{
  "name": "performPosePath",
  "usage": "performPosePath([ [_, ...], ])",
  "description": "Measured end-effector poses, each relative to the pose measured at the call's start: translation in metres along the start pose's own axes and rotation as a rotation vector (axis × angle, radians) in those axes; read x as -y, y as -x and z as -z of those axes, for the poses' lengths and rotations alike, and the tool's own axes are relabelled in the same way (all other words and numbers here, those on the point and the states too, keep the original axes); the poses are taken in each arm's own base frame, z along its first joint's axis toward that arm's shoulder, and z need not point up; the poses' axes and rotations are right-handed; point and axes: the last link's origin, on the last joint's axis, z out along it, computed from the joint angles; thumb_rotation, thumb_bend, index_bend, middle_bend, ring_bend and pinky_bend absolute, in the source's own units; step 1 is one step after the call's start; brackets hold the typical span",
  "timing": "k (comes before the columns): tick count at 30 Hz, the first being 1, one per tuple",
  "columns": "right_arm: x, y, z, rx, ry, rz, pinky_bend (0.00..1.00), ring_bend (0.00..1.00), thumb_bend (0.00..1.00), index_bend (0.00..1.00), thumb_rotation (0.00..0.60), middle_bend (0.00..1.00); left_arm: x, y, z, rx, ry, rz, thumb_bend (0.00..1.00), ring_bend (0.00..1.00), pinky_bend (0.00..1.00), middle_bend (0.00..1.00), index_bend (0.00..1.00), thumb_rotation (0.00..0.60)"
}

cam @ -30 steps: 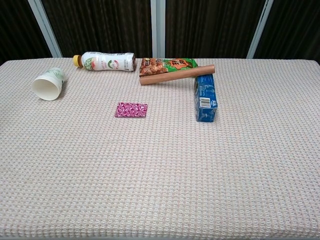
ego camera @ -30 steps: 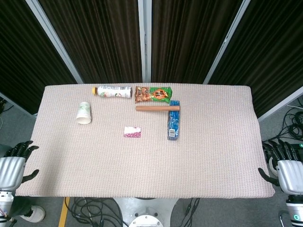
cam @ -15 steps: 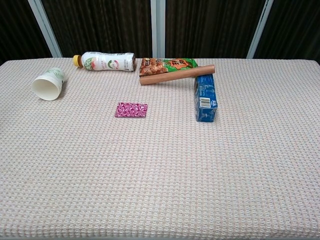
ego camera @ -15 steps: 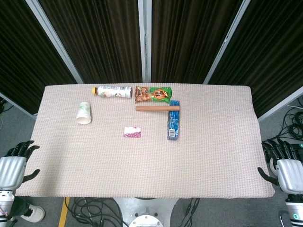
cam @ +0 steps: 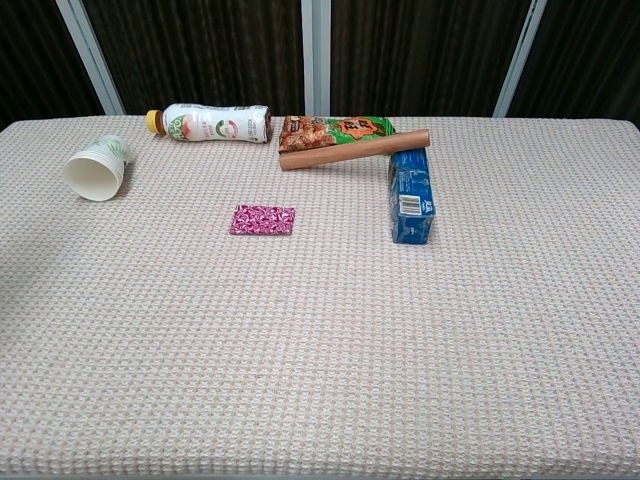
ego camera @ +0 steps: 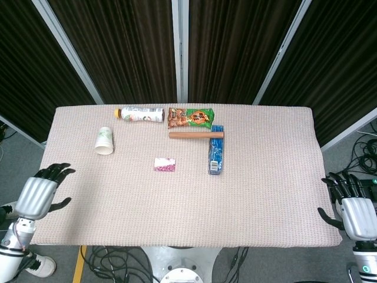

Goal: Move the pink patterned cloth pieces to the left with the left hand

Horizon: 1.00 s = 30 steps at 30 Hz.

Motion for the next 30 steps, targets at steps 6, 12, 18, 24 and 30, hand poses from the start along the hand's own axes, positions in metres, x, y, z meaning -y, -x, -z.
performPosePath([
  [6, 0.002, -0.001, 0.0, 0.001, -0.005, 0.006, 0.0, 0.0, 0.14, 0.21, 0.597, 0.12, -0.033, 0.008, -0.051, 0.022, 0.197, 0.013, 0.26, 0.71, 0.85, 0.75, 0.37, 0.6],
  [12, 0.001, -0.001, -0.001, 0.007, 0.005, 0.012, 0.0, 0.0, 0.14, 0.21, 0.597, 0.12, -0.065, 0.026, -0.091, 0.133, 0.356, -0.015, 0.4, 0.82, 0.92, 0.88, 0.37, 0.6],
  [18, 0.002, 0.0, -0.004, 0.013, 0.004, 0.016, 0.0, 0.0, 0.14, 0.21, 0.596, 0.12, -0.097, 0.054, -0.12, 0.286, 0.458, -0.077, 0.51, 0.83, 0.94, 0.89, 0.33, 0.6],
  [24, 0.002, 0.001, -0.007, 0.02, 0.006, 0.021, 0.0, 0.0, 0.14, 0.21, 0.598, 0.12, -0.127, 0.082, -0.149, 0.387, 0.474, -0.12, 0.53, 0.84, 0.94, 0.9, 0.3, 0.6],
  [30, 0.001, 0.001, -0.009, 0.027, 0.011, 0.024, 0.0, 0.0, 0.14, 0.21, 0.597, 0.12, -0.141, 0.104, -0.174, 0.442, 0.436, -0.153, 0.53, 0.84, 0.94, 0.9, 0.29, 0.6],
])
